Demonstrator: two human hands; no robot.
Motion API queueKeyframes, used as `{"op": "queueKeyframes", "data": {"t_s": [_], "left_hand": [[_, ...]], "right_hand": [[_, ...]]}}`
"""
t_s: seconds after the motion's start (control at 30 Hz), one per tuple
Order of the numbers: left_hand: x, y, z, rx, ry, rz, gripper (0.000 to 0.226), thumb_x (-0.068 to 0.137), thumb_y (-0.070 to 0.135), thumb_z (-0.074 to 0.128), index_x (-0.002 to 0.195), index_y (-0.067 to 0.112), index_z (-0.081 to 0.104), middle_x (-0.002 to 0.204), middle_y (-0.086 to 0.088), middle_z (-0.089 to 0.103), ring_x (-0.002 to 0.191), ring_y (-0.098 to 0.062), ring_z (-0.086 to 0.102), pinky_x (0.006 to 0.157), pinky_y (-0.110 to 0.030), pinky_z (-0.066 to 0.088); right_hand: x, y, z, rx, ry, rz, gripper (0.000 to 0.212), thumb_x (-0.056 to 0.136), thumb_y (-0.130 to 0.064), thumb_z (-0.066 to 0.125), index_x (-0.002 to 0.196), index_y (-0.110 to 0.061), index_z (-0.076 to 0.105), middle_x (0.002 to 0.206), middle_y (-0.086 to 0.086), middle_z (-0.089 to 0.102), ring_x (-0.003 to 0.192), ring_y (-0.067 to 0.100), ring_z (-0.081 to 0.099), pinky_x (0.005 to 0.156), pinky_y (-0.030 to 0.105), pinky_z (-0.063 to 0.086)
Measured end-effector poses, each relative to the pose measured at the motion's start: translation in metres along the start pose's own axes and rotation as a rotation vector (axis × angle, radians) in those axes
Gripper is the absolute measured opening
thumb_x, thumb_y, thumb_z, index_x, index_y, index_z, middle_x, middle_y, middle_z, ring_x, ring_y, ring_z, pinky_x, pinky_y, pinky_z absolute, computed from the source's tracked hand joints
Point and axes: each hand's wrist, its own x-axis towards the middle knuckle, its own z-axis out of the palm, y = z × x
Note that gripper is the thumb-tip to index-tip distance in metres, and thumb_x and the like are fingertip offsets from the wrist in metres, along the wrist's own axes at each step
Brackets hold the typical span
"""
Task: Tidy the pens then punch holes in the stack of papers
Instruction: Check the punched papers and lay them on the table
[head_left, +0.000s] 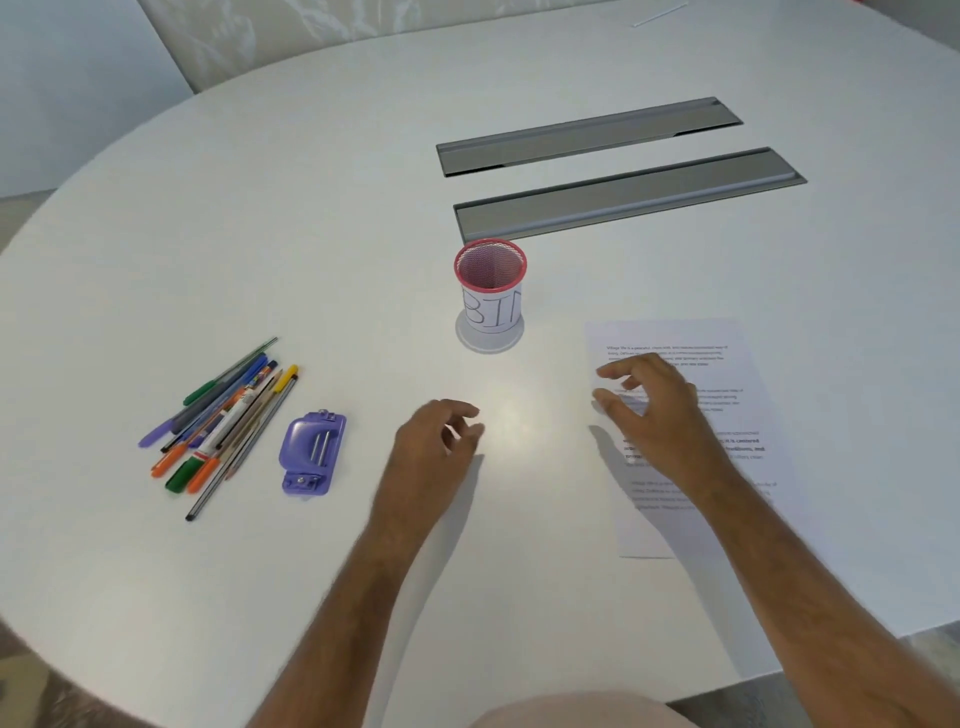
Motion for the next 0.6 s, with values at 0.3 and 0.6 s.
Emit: {"op": "queueKeyframes", "data": {"t_s": [0.3, 0.6], "left_hand": [[-0.002, -0.036, -0.046, 0.395, 0.005, 0.025, 0.025, 0.098, 0.014, 0.072, 0.121, 0.003, 0.069, 0.115, -0.009, 0.061, 0.102, -0.026, 0.062, 0.092, -0.036, 0.050], [-0.013, -0.044, -0.052, 0.818, -0.114, 0.105, 0.046, 0.116, 0.026, 0.033, 0.158, 0.008, 0.041, 0.143, -0.011, 0.053, 0.125, -0.024, 0.053, 0.103, -0.033, 0.045]], "right_hand": [[-0.002, -0.052, 0.067, -0.025, -0.172, -0.167, 0.011, 0.096, -0.026, 0.074, 0.107, -0.027, 0.073, 0.111, -0.011, 0.067, 0.099, 0.009, 0.061, 0.093, 0.033, 0.029], [-0.003, -0.085, 0.117, -0.082, -0.315, -0.250, 0.014, 0.100, -0.026, 0.068, 0.113, -0.024, 0.072, 0.113, -0.009, 0.066, 0.106, 0.013, 0.063, 0.098, 0.037, 0.034]]}}
